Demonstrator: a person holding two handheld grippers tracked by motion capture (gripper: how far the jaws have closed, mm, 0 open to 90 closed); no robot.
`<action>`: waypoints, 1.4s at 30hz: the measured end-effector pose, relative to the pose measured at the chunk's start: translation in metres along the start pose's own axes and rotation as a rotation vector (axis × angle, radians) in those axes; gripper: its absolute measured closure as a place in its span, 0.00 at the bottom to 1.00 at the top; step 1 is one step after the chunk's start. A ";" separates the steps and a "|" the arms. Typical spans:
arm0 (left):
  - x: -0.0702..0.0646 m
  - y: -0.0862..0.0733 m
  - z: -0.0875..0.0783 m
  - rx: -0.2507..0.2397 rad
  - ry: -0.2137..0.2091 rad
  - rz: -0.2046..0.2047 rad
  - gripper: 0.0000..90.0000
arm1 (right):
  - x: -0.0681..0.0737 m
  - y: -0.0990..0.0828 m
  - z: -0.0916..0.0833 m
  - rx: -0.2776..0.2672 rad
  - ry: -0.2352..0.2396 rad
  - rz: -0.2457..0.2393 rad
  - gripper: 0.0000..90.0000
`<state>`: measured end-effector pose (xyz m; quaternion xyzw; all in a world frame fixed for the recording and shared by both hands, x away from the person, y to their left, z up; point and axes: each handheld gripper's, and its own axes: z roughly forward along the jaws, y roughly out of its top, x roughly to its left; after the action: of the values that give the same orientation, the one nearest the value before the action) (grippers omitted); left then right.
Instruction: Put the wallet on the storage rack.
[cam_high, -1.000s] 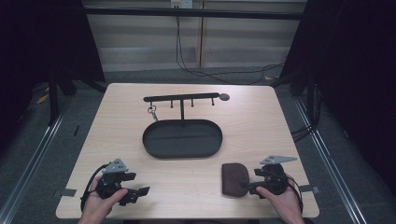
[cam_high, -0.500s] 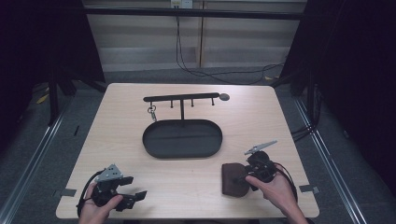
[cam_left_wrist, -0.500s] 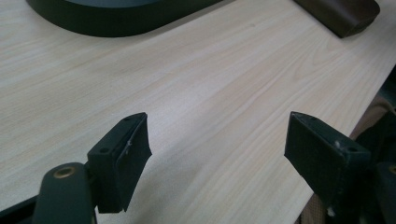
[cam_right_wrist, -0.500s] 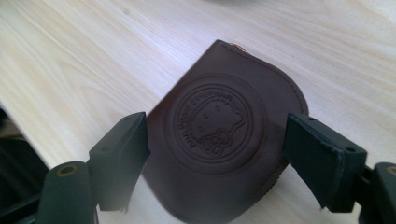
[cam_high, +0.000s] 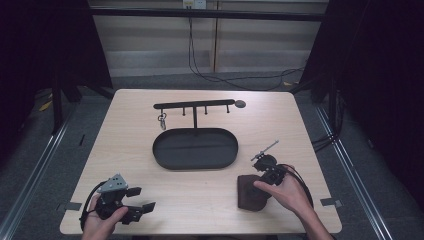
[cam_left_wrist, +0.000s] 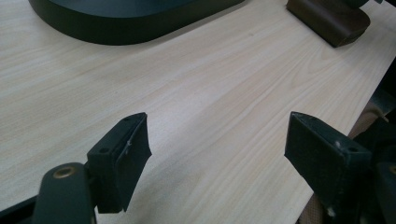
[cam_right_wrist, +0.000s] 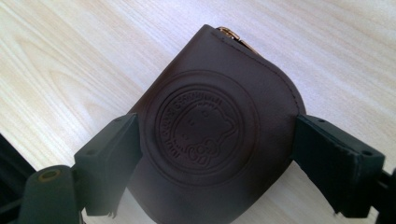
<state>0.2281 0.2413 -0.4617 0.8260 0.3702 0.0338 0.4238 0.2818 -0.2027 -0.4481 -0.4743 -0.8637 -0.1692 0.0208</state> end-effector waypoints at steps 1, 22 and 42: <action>0.000 0.000 0.000 0.000 0.002 0.001 0.24 | -0.001 0.002 0.001 0.012 -0.004 -0.002 0.18; 0.001 0.000 -0.001 0.006 0.003 0.006 0.24 | -0.008 0.015 0.021 0.145 0.015 0.090 0.11; -0.001 0.000 0.003 0.039 -0.001 0.031 0.24 | -0.018 0.014 0.014 0.130 0.081 0.111 0.35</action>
<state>0.2288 0.2385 -0.4637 0.8397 0.3579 0.0327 0.4071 0.3055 -0.2058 -0.4612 -0.5118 -0.8437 -0.1304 0.0957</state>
